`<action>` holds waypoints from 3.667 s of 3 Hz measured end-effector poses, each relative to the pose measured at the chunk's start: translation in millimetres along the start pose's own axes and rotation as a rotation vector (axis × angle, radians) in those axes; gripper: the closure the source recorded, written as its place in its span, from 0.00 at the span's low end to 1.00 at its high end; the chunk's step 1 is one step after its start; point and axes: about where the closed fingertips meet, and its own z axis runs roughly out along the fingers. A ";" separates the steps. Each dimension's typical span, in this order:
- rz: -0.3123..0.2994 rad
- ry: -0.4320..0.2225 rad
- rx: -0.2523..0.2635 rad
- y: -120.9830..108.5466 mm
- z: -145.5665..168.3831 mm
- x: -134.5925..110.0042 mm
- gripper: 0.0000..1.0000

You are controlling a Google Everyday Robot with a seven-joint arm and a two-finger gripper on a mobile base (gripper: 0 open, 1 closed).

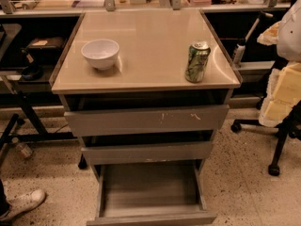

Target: Close bottom drawer

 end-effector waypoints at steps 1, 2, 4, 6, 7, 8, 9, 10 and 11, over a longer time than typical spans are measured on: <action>0.000 0.000 0.000 0.0 0.0 0.0 0.00; 0.000 0.000 0.000 0.0 0.0 0.0 0.19; 0.000 0.000 0.000 0.0 0.0 0.0 0.65; 0.000 0.000 0.000 0.0 0.0 0.0 1.00; 0.017 0.017 -0.042 22.6 21.5 6.4 1.00; 0.063 0.011 -0.114 67.0 69.3 12.9 1.00; 0.070 0.023 -0.194 108.8 136.7 18.6 1.00; 0.068 0.057 -0.250 135.3 158.8 31.1 1.00; 0.069 0.058 -0.250 135.4 158.8 31.2 1.00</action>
Offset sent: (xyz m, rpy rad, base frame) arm 0.0000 0.0000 0.0000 0.0000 0.0000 0.0000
